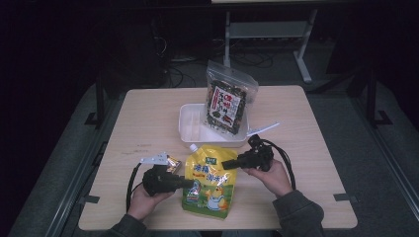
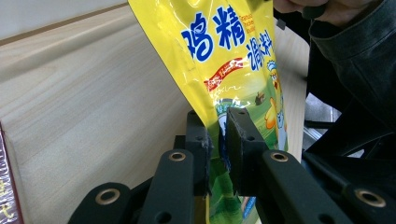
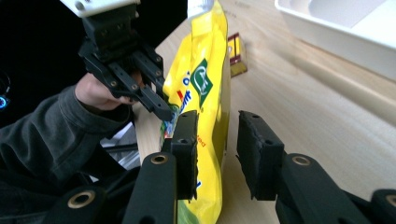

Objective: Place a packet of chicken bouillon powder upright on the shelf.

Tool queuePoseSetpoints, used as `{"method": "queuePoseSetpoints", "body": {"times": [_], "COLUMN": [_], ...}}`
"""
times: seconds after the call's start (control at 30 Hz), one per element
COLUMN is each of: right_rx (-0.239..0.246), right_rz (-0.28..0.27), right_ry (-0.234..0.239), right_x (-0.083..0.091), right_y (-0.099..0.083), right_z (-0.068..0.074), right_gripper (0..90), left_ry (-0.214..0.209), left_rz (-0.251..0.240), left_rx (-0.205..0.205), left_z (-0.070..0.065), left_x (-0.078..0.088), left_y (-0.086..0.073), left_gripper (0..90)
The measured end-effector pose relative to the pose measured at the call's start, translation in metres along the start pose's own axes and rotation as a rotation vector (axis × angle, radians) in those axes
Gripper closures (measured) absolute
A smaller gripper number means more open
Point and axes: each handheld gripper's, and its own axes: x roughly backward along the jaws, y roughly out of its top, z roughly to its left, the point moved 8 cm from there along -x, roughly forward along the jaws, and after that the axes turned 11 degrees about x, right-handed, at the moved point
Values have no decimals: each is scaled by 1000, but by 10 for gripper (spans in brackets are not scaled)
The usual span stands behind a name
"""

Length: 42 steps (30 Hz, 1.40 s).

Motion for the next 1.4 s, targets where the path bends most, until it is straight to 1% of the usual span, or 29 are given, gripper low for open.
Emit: {"method": "queuePoseSetpoints", "body": {"times": [0.23,0.37,0.5,0.7,0.93,1.2,1.4], "right_rx": [0,4,2,-11,-16,-13,-7], "right_rz": [27,38,32,14,-5,-14,-19], "right_ry": [16,32,44,60,67,67,61], "right_x": [-7,-11,-10,-10,-8,-7,-7], "right_y": [-3,-4,-4,-4,-2,0,1], "right_z": [1,3,5,5,7,10,12], "right_gripper": [713,760,821,873,887,890,891], "left_ry": [-1,0,3,10,12,19,22], "left_rz": [-2,-2,-3,-4,-17,-27,-32], "left_rx": [-3,-3,-3,-4,-1,-4,-6], "left_z": [0,0,0,1,3,4,4], "left_x": [0,0,0,1,3,4,5], "left_y": [0,0,0,0,2,3,3], "left_gripper": [795,794,787,767,729,685,670]}}
